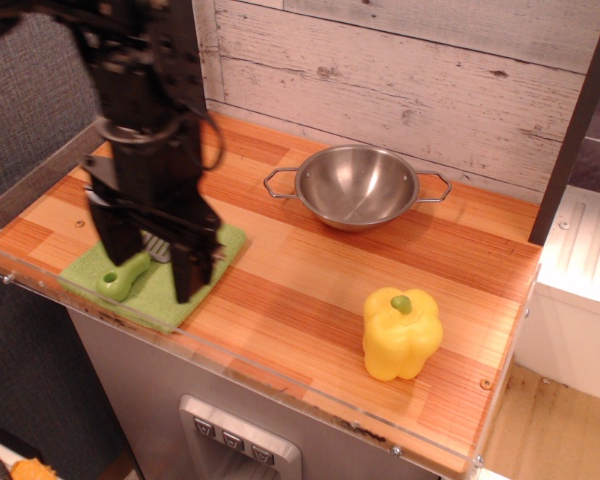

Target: Place the yellow pepper in the silver pot.

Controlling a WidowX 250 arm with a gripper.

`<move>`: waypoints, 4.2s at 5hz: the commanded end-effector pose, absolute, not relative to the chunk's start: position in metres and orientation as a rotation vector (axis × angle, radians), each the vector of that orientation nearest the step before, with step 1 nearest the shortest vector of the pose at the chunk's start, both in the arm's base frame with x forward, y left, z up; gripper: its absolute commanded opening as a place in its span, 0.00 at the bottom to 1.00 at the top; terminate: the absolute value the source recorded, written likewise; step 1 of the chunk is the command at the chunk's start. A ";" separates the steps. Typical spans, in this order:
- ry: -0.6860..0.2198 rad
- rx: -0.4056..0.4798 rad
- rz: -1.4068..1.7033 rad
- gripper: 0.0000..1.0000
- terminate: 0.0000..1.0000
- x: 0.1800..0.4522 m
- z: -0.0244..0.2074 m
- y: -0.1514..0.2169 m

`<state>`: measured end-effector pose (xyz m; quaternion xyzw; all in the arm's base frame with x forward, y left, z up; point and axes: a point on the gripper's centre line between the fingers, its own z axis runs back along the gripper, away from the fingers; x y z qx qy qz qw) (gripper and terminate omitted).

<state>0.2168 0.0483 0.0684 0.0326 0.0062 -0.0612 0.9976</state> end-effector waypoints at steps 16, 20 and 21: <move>-0.211 0.027 -0.251 0.00 0.00 0.337 0.133 -0.024; -0.176 0.080 -0.211 0.00 0.00 0.376 0.105 -0.020; -0.157 0.076 -0.206 1.00 0.00 0.374 0.100 -0.020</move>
